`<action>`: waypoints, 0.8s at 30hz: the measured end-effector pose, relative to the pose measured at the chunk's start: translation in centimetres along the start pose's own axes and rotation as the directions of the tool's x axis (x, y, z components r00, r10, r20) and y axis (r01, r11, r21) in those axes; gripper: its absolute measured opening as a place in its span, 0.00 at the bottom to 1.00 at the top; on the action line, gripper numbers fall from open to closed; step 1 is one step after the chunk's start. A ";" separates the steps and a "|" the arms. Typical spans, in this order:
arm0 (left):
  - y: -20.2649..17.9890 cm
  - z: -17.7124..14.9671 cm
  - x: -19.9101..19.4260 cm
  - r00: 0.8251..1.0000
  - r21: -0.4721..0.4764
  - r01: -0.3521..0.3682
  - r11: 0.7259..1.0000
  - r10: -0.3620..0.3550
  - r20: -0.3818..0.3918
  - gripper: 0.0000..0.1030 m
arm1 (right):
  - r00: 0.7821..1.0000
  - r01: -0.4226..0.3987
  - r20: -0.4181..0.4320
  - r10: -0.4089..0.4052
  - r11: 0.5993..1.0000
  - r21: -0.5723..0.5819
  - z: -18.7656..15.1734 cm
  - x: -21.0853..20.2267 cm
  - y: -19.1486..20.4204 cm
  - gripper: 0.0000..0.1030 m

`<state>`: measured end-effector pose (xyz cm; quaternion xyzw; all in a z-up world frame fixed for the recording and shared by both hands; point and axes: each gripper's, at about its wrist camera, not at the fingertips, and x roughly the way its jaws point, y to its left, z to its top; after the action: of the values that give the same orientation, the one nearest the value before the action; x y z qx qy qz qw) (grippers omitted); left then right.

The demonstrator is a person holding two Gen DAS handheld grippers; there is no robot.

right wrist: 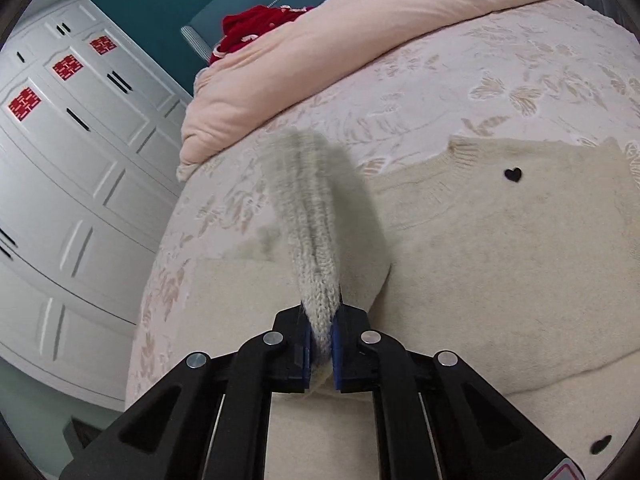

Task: Fold small clothes

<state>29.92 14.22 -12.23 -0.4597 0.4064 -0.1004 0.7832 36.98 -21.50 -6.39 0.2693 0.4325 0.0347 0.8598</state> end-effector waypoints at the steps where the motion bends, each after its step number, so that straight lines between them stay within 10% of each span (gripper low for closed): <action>1: 0.0 1.2 1.1 1.000 -0.052 -0.012 0.999 0.012 0.000 0.62 | 1.000 -0.004 -0.010 0.004 1.000 -0.002 -0.1 0.2 -0.3 0.07; 6: 0.7 4.1 5.8 0.995 -0.207 -0.087 0.975 0.073 -0.073 0.51 | 0.999 0.001 -0.036 -0.002 1.000 -0.028 -0.4 0.8 -0.8 0.07; 8: 1.5 4.5 6.2 0.992 -0.248 -0.118 0.962 0.106 -0.065 0.05 | 0.999 0.007 -0.031 -0.008 0.999 -0.045 -0.2 0.6 -0.9 0.06; 14: -1.9 4.2 4.8 0.992 -0.016 -0.119 0.993 0.119 0.033 0.07 | 0.943 -0.138 0.293 0.156 0.987 -0.083 1.7 -8.3 -2.8 0.05; 18: -1.5 1.3 8.2 0.972 0.053 -0.230 0.972 0.232 -0.034 0.08 | 0.992 0.120 0.032 -0.123 0.989 0.087 -1.9 -0.9 -12.3 0.05; 24: 0.1 0.2 6.3 0.983 0.004 -0.181 0.983 0.181 0.027 0.13 | 0.996 0.018 0.082 -0.032 0.986 0.165 -2.6 -1.9 -13.8 0.17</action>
<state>34.10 11.04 -15.71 -0.4195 0.4356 -0.0241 0.7961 31.45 -32.70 -13.08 0.3347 0.4008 -0.0231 0.8525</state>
